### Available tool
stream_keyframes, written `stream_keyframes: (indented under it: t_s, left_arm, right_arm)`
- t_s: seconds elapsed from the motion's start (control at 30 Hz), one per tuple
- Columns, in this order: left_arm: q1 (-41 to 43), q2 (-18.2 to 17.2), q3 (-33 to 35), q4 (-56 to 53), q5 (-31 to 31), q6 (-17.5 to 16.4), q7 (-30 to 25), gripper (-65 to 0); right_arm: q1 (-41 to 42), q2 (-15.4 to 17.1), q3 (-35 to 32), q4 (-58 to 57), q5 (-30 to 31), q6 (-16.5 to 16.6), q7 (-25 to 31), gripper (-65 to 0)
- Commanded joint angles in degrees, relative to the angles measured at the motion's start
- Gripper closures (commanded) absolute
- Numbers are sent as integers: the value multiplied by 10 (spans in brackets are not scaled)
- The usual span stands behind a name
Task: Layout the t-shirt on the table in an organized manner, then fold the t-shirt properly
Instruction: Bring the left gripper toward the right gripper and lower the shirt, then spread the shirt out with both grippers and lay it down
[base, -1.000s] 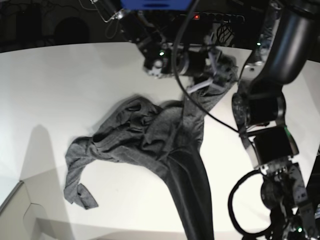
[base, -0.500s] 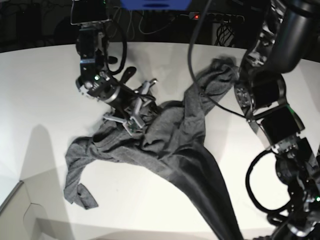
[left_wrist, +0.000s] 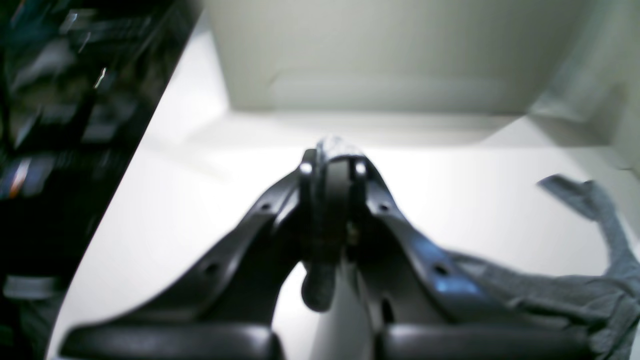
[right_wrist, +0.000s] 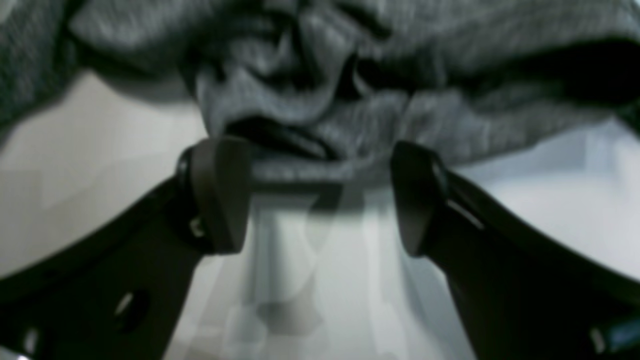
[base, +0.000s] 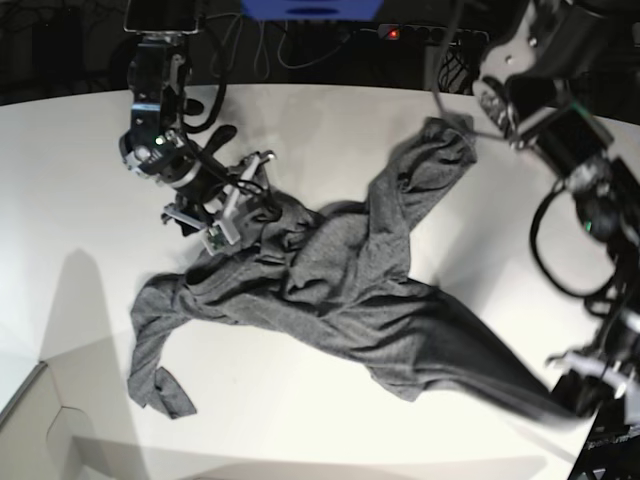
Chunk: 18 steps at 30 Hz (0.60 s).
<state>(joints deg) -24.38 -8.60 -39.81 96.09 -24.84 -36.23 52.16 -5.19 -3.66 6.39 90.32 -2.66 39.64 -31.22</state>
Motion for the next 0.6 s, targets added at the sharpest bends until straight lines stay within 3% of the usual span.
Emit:
stream_keyframes:
  t_s: [0.0, 0.27, 0.57]
  left_arm:
    - [3, -8, -16, 14, -25, -2, -18, 0]
    - [118, -48, -85, 20, -54, -2, -22, 0]
    - [141, -50, -122, 22, -54, -2, -19, 0]
  right_arm:
    - [8, -2, -1, 10, 10, 4, 15, -451]
    - [37, -19, -6, -41, 10, 4, 16, -450]
    - [16, -29, -39, 19, 11, 4, 10, -450]
